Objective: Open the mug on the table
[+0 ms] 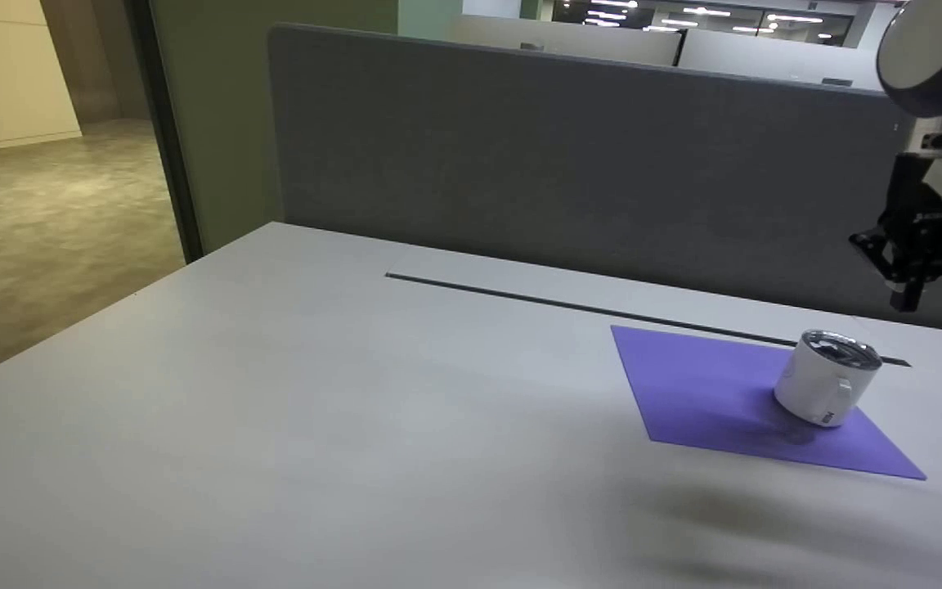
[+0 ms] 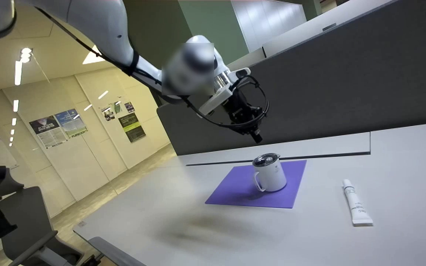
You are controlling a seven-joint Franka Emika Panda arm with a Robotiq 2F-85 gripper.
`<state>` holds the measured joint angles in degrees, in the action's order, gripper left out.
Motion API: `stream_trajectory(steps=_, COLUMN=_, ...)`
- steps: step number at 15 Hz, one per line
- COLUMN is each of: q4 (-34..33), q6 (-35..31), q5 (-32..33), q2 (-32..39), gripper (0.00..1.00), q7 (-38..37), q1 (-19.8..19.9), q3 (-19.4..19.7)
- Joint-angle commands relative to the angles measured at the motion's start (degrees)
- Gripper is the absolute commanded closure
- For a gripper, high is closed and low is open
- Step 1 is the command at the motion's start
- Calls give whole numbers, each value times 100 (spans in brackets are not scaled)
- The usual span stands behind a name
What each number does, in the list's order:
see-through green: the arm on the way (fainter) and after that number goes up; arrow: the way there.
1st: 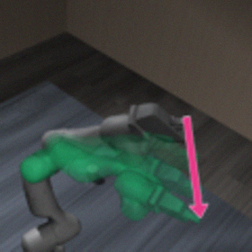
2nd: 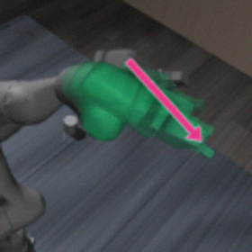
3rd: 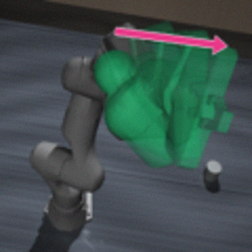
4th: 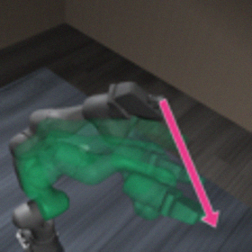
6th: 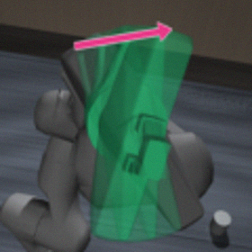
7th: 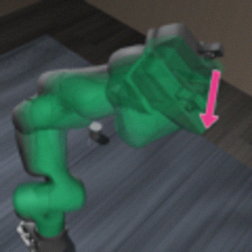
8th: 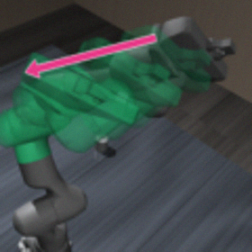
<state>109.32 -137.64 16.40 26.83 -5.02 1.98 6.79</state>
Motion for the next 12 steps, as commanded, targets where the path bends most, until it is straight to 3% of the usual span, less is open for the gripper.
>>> stream_trajectory(steps=1, q4=-417, q6=-33, q5=-87, q2=453, gripper=100, q7=-45, q1=-33, q3=26)
stream_trajectory(steps=12, q4=-761, q6=-240, q5=-786, q2=1060, gripper=100, q7=173, q1=16, q3=-157)
